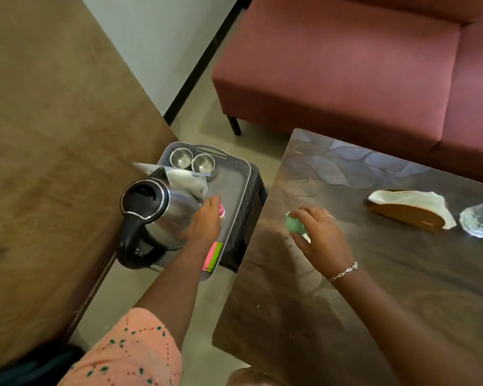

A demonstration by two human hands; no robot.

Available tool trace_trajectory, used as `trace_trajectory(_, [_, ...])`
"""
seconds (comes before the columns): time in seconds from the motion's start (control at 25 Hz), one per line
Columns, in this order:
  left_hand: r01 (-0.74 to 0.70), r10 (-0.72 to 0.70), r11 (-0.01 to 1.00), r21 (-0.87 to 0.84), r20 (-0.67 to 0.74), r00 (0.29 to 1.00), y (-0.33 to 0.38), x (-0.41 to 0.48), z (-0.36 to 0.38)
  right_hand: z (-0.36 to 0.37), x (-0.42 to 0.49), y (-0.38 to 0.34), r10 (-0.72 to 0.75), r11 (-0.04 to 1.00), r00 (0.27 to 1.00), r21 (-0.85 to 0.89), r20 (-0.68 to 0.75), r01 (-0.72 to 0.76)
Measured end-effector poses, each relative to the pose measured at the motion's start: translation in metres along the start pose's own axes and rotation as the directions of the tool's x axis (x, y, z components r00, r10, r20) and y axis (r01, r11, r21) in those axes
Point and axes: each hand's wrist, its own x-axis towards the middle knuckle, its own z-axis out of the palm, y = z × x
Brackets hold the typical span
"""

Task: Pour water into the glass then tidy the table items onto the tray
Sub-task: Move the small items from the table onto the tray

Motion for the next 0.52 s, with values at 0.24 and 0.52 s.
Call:
trace_trajectory(0.24, [-0.003,-0.002,0.999,0.046,0.118,0.993,-0.015,0.007,0.030,0.014,0.024,-0.005,0.015,1.000,0.999,-0.009,0.029,-0.015])
trace_trajectory(0.52, [0.010,-0.018,0.999,0.043,0.184,0.983,-0.022,0.005,0.040,0.024,0.053,-0.015,0.034,0.999,0.999,-0.015,0.014,-0.034])
